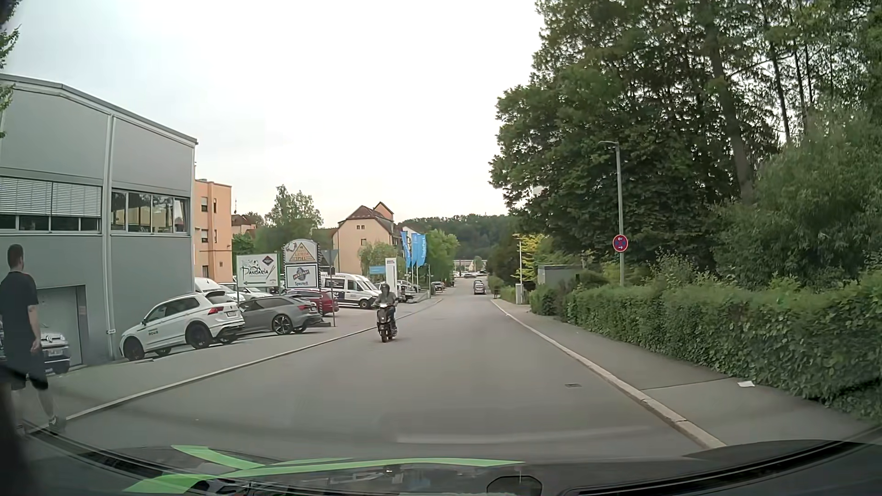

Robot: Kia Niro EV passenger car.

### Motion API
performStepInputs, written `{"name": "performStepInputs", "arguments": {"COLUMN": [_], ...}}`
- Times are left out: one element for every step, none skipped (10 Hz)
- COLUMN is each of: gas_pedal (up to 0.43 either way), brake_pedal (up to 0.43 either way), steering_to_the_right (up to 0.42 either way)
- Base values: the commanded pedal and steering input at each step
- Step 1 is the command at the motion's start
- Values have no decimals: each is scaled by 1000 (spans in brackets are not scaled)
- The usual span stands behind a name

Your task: Follow the waypoints while adhering to traffic rules and regulations

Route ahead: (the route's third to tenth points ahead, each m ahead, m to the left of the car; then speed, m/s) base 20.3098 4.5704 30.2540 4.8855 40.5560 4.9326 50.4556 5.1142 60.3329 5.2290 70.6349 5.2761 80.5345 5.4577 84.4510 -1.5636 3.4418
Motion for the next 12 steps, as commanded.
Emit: {"name": "performStepInputs", "arguments": {"gas_pedal": [8,8,8,8,8,8,8,8,8,8,8,8], "brake_pedal": [0,0,0,0,0,0,0,0,0,0,0,0], "steering_to_the_right": [0,1,0,1,2,4,4,5,5,5,5,5]}}
